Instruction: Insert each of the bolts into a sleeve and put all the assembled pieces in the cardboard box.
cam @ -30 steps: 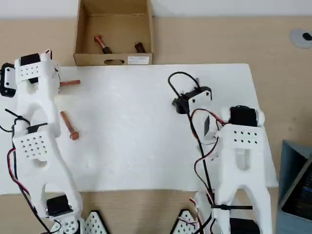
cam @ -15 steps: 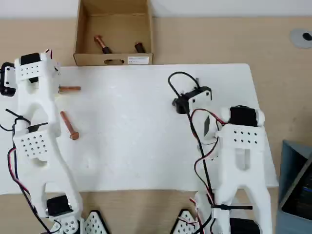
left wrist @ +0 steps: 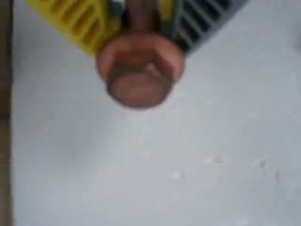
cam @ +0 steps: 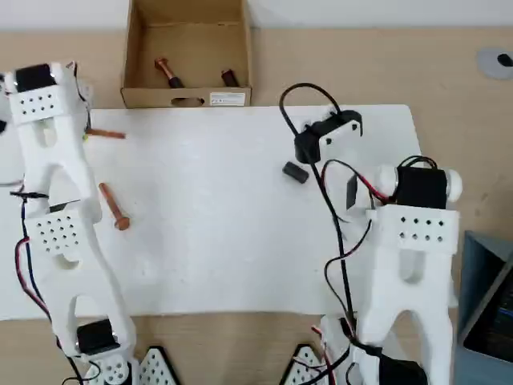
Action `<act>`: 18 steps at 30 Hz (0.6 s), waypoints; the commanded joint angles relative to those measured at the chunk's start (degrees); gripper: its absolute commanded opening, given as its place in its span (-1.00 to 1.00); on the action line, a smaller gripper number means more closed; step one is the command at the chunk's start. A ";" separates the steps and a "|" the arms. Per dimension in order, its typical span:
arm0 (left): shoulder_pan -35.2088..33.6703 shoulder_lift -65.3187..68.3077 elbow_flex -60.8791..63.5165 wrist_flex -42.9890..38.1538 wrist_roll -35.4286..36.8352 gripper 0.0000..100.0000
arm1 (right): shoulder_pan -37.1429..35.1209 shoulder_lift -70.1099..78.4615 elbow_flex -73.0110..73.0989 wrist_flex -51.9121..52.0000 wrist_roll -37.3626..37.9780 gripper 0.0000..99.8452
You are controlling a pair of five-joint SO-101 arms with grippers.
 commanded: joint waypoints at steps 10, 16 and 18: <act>1.41 -11.56 -21.80 5.63 -21.98 -1.00 | 0.75 -12.97 -2.68 1.41 -0.26 -0.98; 2.99 -20.44 -20.75 5.63 -30.95 -1.00 | 0.75 -19.91 -2.68 1.41 -0.26 -0.98; 4.84 -23.60 -19.78 5.63 -33.49 -1.00 | 0.75 -21.49 -2.68 1.41 -0.26 -0.98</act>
